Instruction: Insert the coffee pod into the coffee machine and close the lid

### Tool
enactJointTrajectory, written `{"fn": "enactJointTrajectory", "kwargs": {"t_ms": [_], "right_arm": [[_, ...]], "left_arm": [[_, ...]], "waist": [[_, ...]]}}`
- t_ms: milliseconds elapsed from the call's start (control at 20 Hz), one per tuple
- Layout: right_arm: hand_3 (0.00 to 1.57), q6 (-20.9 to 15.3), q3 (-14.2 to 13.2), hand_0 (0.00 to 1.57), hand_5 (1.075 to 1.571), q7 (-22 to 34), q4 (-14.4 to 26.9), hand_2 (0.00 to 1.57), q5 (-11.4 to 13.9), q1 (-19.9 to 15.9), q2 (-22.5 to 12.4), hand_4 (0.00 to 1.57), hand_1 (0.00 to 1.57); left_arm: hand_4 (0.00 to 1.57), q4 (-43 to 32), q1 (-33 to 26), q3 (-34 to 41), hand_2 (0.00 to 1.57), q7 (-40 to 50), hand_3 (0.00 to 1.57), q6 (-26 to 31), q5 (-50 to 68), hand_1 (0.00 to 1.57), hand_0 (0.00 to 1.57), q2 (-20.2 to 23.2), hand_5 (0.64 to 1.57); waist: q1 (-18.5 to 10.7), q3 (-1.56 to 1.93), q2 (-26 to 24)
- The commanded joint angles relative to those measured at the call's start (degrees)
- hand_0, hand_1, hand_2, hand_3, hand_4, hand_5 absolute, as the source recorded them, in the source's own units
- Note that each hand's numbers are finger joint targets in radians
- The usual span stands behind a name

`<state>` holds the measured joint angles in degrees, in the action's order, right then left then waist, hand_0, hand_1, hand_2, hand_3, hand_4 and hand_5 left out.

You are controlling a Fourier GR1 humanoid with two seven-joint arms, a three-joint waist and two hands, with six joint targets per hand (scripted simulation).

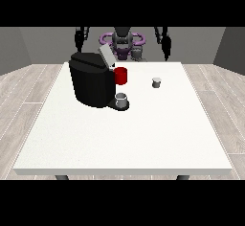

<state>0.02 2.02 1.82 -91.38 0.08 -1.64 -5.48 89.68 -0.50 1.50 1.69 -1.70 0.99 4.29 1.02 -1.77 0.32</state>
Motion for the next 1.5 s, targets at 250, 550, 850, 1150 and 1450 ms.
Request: {"fn": "enactJointTrajectory", "kwargs": {"t_ms": [250,550,850,1150,1450], "right_arm": [[0.0,1.29,-3.32,0.0,1.571,-3.43,3.82,0.0,-2.19,2.68,-0.76,0.0,0.0],[0.0,-6.2,-4.53,0.0,1.571,-6.96,5.62,0.0,6.03,-0.25,-1.96,0.0,0.0],[0.0,-9.24,1.81,0.0,1.571,-1.51,1.89,0.0,10.69,-4.73,2.37,0.0,0.0],[0.0,-8.88,2.18,0.0,1.571,-4.33,3.43,0.0,8.6,-4.29,4.99,0.0,0.0],[0.0,-7.71,0.66,0.0,1.571,-0.38,5.28,0.0,9.24,-7.48,2.44,0.0,0.0]], "left_arm": [[0.0,1.27,-3.05,-4.82,0.0,-10.76,0.0,8.89,-8.06,0.0,0.0,9.88,1.571],[0.0,-0.9,3.57,-3.74,0.0,-7.77,0.0,9.58,-13.84,0.0,0.0,15.61,1.571],[0.0,-10.25,13.57,-1.46,0.0,-2.33,0.0,12.0,-15.28,0.0,0.0,17.82,1.571],[0.0,-18.48,16.24,-1.1,0.0,-5.86,0.0,13.6,-20.81,0.0,0.0,22.71,1.571],[0.0,-27.18,21.29,-2.43,0.0,-6.98,0.0,12.18,-25.33,0.0,0.0,20.68,1.571]], "waist": [[-0.53,1.79,-1.13],[1.78,1.79,2.81],[6.14,1.75,5.57],[7.6,1.76,9.28],[8.05,1.76,10.88]]}}
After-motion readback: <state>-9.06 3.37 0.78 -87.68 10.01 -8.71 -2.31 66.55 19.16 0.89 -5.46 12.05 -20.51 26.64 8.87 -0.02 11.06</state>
